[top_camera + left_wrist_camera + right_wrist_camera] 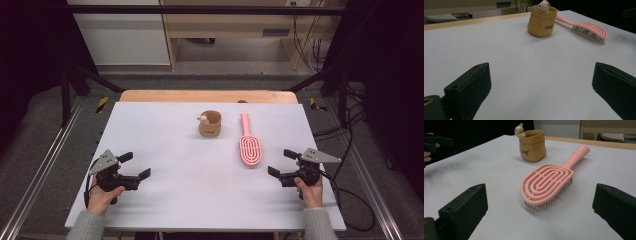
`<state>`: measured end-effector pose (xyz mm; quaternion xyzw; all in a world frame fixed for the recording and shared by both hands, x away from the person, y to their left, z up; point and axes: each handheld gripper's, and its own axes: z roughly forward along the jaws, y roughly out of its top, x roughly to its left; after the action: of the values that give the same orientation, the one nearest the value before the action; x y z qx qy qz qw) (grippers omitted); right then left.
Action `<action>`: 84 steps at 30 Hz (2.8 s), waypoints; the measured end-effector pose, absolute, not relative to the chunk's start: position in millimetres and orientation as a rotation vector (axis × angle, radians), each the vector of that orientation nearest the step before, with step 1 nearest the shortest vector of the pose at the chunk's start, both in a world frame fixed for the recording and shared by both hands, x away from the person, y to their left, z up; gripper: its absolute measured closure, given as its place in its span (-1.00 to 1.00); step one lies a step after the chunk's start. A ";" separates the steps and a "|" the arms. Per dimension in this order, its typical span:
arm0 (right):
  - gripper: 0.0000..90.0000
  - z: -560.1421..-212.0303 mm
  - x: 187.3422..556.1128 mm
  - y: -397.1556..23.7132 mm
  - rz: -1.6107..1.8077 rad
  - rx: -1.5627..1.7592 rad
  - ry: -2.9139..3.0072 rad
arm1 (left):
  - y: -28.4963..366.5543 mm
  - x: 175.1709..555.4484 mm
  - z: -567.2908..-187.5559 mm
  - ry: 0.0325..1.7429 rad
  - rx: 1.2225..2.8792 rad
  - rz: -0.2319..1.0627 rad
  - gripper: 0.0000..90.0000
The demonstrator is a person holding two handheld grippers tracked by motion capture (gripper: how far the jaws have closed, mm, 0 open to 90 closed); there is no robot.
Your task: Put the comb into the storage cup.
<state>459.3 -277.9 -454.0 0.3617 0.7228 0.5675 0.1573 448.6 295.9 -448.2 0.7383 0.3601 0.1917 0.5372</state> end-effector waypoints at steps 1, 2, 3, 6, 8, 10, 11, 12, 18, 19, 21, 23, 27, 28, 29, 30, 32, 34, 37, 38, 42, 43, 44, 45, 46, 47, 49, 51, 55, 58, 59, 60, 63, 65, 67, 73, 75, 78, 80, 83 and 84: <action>-0.99 -454.0 459.3 -277.9 1.623 1.035 2.069 | 295.9 448.7 -448.2 0.858 1.755 0.455 -0.95; -0.99 -454.0 459.4 -277.9 1.622 1.035 2.069 | 296.1 448.6 -448.2 0.858 1.756 0.457 -0.96; -0.99 -454.1 459.6 -277.8 1.618 1.037 2.069 | 296.1 448.5 -448.3 0.860 1.754 0.457 -0.95; -0.99 -454.2 459.9 -277.6 1.614 1.040 2.069 | 296.1 448.4 -448.2 0.857 1.753 0.455 -0.95; -0.99 -453.4 459.8 -277.4 1.611 1.045 2.069 | 296.2 448.4 -448.4 0.857 1.755 0.456 -0.95; -0.99 -452.4 459.9 -277.0 1.610 1.044 2.071 | 296.4 448.6 -448.7 0.860 1.754 0.454 -0.95; -0.99 -451.8 460.1 -276.6 1.607 1.045 2.070 | 296.5 448.6 -448.8 0.862 1.755 0.453 -0.95; -0.99 -450.6 460.4 -275.6 1.601 1.043 2.067 | 296.5 448.6 -448.8 0.860 1.755 0.454 -0.95; -0.98 -446.4 460.6 -272.7 1.573 1.041 2.071 | 296.4 448.8 -449.1 0.861 1.755 0.456 -0.95; -0.98 -446.4 460.6 -272.7 1.573 1.041 2.071 | 296.4 448.9 -449.2 0.863 1.754 0.455 -0.95; -0.98 -444.7 461.3 -271.2 1.565 1.042 2.074 | 296.3 448.8 -449.3 0.863 1.756 0.457 -0.95; -0.96 -443.5 462.2 -269.2 1.551 1.048 2.075 | 296.2 449.1 -449.4 0.865 1.756 0.459 -0.95; -0.87 -441.1 465.3 -264.7 1.496 1.066 2.072 | 295.9 449.3 -449.9 0.871 1.756 0.461 -0.95; -0.84 -440.6 466.3 -263.2 1.484 1.072 2.070 | 295.9 449.4 -449.9 0.870 1.756 0.460 -0.95; -0.82 -440.1 466.9 -262.0 1.474 1.077 2.069 | 295.9 449.4 -450.0 0.870 1.756 0.461 -0.95; -0.78 -439.5 467.9 -260.6 1.463 1.076 2.069 | 295.9 449.4 -449.9 0.870 1.757 0.462 -0.95; -0.70 -438.0 469.7 -257.6 1.449 1.074 2.072 | 296.0 449.5 -449.9 0.871 1.756 0.462 -0.95; -0.59 -436.3 471.7 -254.5 1.436 1.070 2.088 | 296.0 449.8 -450.1 0.872 1.757 0.463 -0.95; -0.43 -435.1 475.0 -250.9 1.427 1.066 2.102 | 296.2 450.2 -450.5 0.874 1.759 0.465 -0.95; -0.39 -434.3 476.5 -249.0 1.422 1.061 2.115 | 296.4 450.3 -450.7 0.875 1.759 0.467 -0.95; -0.16 -432.4 481.5 -243.6 1.388 1.063 2.134 | 296.2 450.5 -451.0 0.875 1.760 0.466 -0.95; -0.13 -432.0 483.0 -242.4 1.377 1.066 2.139 | 296.0 450.5 -451.1 0.875 1.762 0.467 -0.95; -0.09 -431.6 484.2 -241.0 1.371 1.064 2.140 | 295.7 450.4 -451.3 0.876 1.762 0.468 -0.95; -0.03 -431.2 485.8 -239.7 1.365 1.058 2.142 | 295.6 450.5 -451.5 0.876 1.764 0.467 -0.95; 0.02 -430.7 487.0 -238.1 1.360 1.061 2.147 | 295.5 450.7 -451.6 0.877 1.766 0.467 -0.95; 0.06 -430.4 488.4 -236.6 1.355 1.055 2.150 | 295.5 450.7 -451.7 0.877 1.767 0.468 -0.95; 0.20 -429.5 492.9 -231.6 1.341 1.049 2.161 | 295.4 450.7 -451.8 0.877 1.767 0.469 -0.95; 0.25 -429.3 494.2 -230.4 1.341 1.046 2.160 | 295.5 450.7 -451.7 0.877 1.767 0.469 -0.95; 0.41 -428.3 500.5 -224.4 1.343 1.044 2.171 | 295.6 450.7 -451.8 0.877 1.767 0.470 -0.95; 0.51 -427.7 505.2 -219.9 1.326 1.041 2.188 | 295.6 450.8 -451.9 0.876 1.767 0.472 -0.95; 0.55 -427.6 507.1 -218.4 1.321 1.037 2.192 | 295.6 450.8 -451.9 0.876 1.768 0.473 -0.95; 0.58 -427.4 508.0 -217.4 1.317 1.038 2.193 | 295.7 450.9 -452.0 0.876 1.768 0.473 -0.95; 0.70 -427.1 512.2 -213.6 1.308 1.033 2.198 | 295.7 451.0 -452.4 0.882 1.768 0.475 -0.95; 0.76 -427.1 514.7 -211.5 1.294 1.037 2.202 | 295.8 451.2 -452.5 0.882 1.767 0.474 -0.95; 0.83 -426.8 518.0 -209.0 1.281 1.044 2.208 | 295.8 451.3 -452.6 0.882 1.767 0.475 -0.95; 1.00 -426.1 528.1 -204.4 1.270 1.067 2.198 | 296.6 451.1 -452.2 0.881 1.764 0.476 -0.95; 1.00 -426.3 530.7 -202.4 1.276 1.085 2.204 | 296.6 451.1 -452.2 0.881 1.763 0.476 -0.95; 1.00 -427.5 531.5 -197.2 1.277 1.084 2.228 | 296.5 451.2 -452.4 0.882 1.764 0.475 -0.95; 1.00 -428.9 531.1 -193.7 1.278 1.082 2.243 | 296.3 451.2 -452.4 0.882 1.765 0.476 -0.95; 1.00 -432.5 529.9 -189.6 1.283 1.097 2.256 | 296.3 451.1 -452.3 0.882 1.767 0.477 -0.95; 1.00 -434.3 529.4 -188.0 1.283 1.087 2.265 | 296.1 451.1 -452.3 0.883 1.766 0.477 -0.95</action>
<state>529.4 -188.0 -434.3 0.3805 0.7925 0.4490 0.1598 451.1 296.1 -452.3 0.7389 0.3693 0.1994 0.5272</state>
